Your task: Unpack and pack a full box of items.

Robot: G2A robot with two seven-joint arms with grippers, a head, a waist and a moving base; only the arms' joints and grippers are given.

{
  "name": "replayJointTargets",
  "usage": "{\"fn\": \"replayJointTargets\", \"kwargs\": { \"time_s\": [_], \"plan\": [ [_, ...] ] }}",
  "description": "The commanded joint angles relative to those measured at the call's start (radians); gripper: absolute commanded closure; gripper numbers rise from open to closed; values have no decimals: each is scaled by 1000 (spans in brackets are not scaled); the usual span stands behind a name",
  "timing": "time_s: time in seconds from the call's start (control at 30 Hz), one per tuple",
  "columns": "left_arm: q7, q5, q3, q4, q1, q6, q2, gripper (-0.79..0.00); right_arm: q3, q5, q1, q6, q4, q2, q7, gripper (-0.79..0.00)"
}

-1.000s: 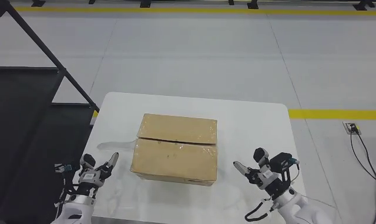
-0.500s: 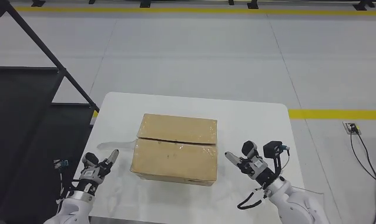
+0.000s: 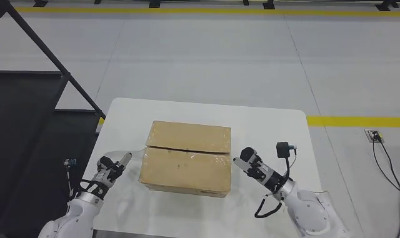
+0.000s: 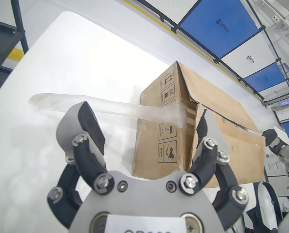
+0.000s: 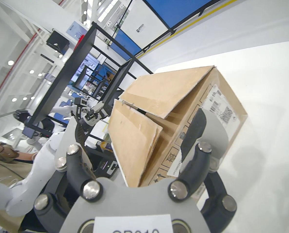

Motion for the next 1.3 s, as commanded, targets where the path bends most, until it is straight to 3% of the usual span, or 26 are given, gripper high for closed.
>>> {"fn": "replayJointTargets", "kwargs": {
  "time_s": [0.0, 0.23, 0.43, 0.77, 1.27],
  "plan": [
    [-18, -32, -1, 4, -5, -8, 0, -785, -14, 50, 27, -17, 31, -1, 42, -785],
    [-36, -37, -2, 5, -5, -2, 1, -785, -55, 212, 101, -74, 116, -3, 189, -785],
    [-34, -38, -2, 5, -5, -1, 1, -785, -55, 284, 114, -123, 127, 1, 243, -785],
    [-6, -59, 13, -4, -12, -4, -1, -785, -32, 363, 83, -182, 75, 17, 331, -785],
    [17, -77, 24, -21, -7, -117, 1, -785, 8, 441, 3, -253, -40, 51, 503, -785]
  ]
}}
